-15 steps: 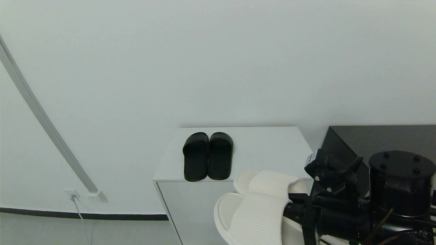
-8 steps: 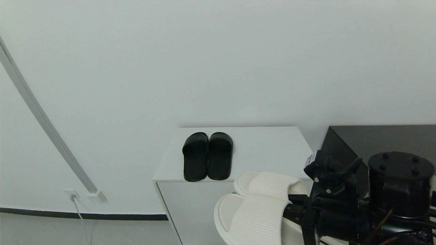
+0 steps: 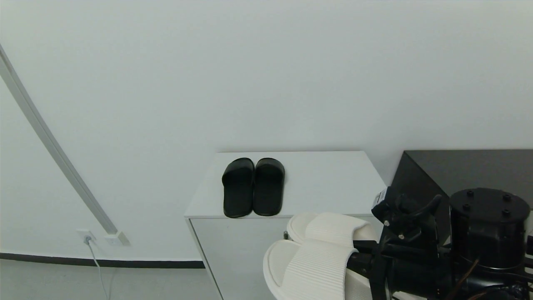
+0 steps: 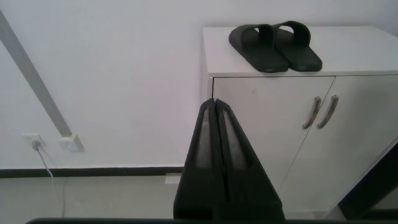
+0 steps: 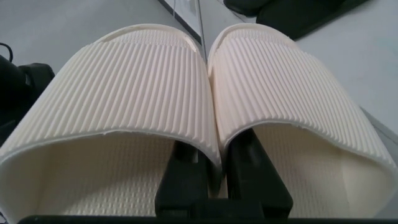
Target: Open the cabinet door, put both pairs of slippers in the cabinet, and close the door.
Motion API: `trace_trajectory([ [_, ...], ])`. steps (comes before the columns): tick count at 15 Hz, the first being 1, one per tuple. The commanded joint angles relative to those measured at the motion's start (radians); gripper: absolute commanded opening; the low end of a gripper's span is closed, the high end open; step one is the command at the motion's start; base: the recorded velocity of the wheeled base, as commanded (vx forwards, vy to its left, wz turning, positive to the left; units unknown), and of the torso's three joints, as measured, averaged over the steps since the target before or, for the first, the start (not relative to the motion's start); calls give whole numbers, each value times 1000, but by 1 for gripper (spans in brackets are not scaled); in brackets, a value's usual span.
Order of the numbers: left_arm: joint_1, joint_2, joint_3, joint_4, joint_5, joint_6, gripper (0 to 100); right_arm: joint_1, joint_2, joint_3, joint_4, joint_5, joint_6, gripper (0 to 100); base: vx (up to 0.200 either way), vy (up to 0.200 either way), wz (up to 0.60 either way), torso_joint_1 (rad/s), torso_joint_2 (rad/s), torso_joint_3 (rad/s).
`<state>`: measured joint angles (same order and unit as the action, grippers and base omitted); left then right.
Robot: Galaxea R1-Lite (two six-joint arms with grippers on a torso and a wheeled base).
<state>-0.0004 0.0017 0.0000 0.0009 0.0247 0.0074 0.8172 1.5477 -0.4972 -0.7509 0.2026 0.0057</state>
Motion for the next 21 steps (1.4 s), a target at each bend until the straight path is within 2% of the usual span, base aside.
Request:
trace_trajectory([
  [1,0,0,0,-1,0,0,0,0,5,0,-1,1,0,0,0,0,0,-149,344,188],
  [4,0,0,0,1,-2,2,0,2,5,0,-1,0,0,0,0,0,0,-152,338,183],
  [5,-1,0,0,1,-8,2,100,2,5,2,-1,0,-1,0,0,0,0,-154,349,188],
  [14,0,0,0,1,-8,0,100,2,3,16,-1,0,-6,0,0,0,0,-165,373,206],
  [21,0,0,0,1,-8,0,100,2,5,17,-1,1,-6,0,0,0,0,-224,539,314],
])
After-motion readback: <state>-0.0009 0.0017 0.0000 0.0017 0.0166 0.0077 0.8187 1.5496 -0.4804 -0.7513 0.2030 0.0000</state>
